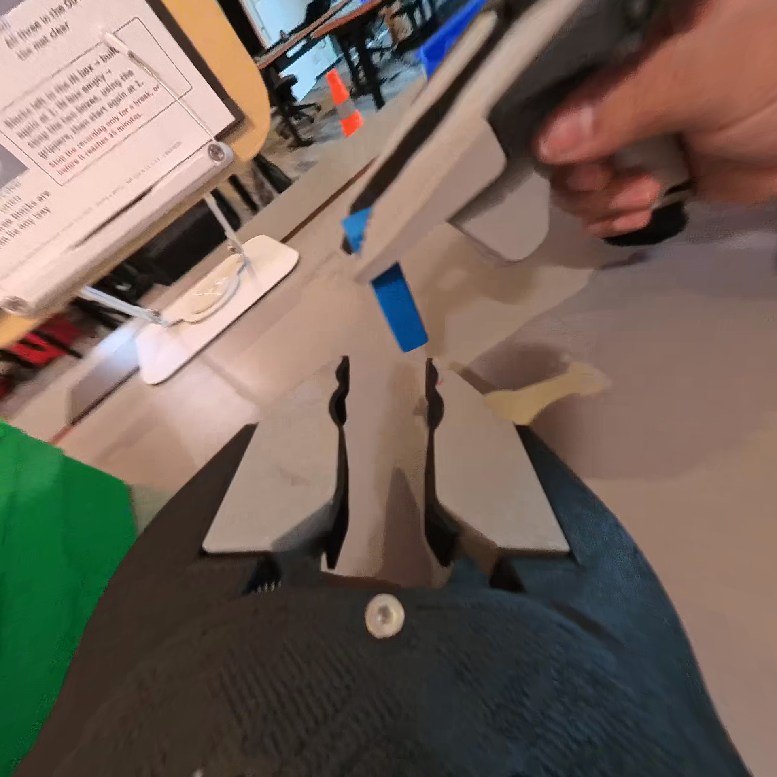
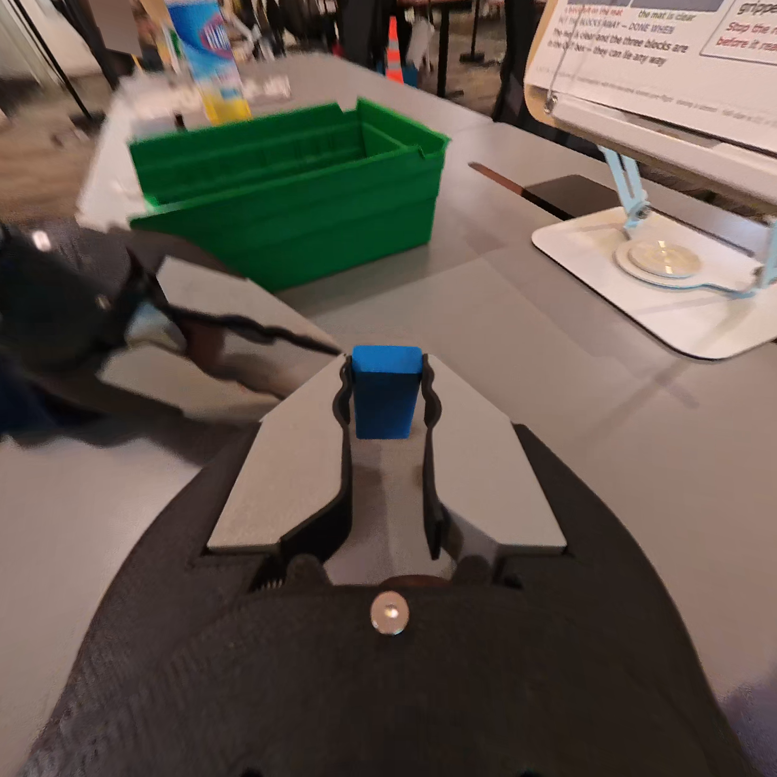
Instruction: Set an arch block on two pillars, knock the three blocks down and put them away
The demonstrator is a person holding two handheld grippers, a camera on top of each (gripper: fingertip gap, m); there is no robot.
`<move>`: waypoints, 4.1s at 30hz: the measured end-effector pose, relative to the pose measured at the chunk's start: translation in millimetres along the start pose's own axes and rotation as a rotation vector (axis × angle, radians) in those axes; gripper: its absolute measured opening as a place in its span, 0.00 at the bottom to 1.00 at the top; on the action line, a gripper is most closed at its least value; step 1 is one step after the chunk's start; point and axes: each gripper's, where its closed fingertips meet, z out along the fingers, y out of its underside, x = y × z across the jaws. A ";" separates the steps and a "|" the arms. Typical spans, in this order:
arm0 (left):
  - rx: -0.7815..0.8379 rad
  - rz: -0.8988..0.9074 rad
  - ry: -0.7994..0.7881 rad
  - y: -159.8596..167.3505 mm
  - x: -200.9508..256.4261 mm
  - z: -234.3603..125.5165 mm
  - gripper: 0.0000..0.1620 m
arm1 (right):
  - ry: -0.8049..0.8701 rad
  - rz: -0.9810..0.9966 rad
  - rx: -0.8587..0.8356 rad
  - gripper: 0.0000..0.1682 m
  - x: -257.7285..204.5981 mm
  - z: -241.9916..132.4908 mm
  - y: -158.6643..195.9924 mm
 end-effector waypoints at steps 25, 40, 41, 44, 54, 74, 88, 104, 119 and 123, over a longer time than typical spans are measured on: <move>-0.143 -0.136 0.075 25.7 -10.1 6.0 0.17 | -0.148 -0.180 -0.199 0.18 -13.6 -2.9 48.9; -0.200 -0.041 0.166 26.5 17.9 17.4 0.07 | 0.067 -0.163 -0.034 0.19 6.0 -23.9 -3.3; -0.214 -0.034 0.181 27.3 21.8 20.3 0.07 | 0.117 -0.163 -0.040 0.18 12.2 -25.9 -4.8; -0.246 -0.015 0.236 27.7 34.6 27.9 0.03 | 0.253 -0.179 -0.113 0.16 28.3 -33.7 0.2; -0.279 -0.016 0.290 24.7 50.4 39.8 0.03 | 0.349 -0.104 -0.577 0.03 32.9 -41.2 73.2; -0.310 0.022 0.265 25.0 49.3 57.3 0.00 | 0.218 0.006 -0.672 0.07 16.9 -26.7 104.9; -0.311 0.111 0.177 22.1 46.7 66.8 0.00 | 0.224 0.096 -0.615 0.03 26.0 -22.5 103.2; -0.328 0.053 0.163 19.2 41.9 79.0 0.00 | 0.297 0.098 -0.578 0.05 43.4 -22.5 100.4; -0.336 0.083 0.025 30.5 19.7 58.1 0.09 | 0.466 0.069 -0.484 0.16 72.9 -41.5 78.2; -0.288 0.032 -0.057 22.0 11.7 29.3 0.16 | 0.491 0.055 -0.440 0.16 77.6 -44.0 70.1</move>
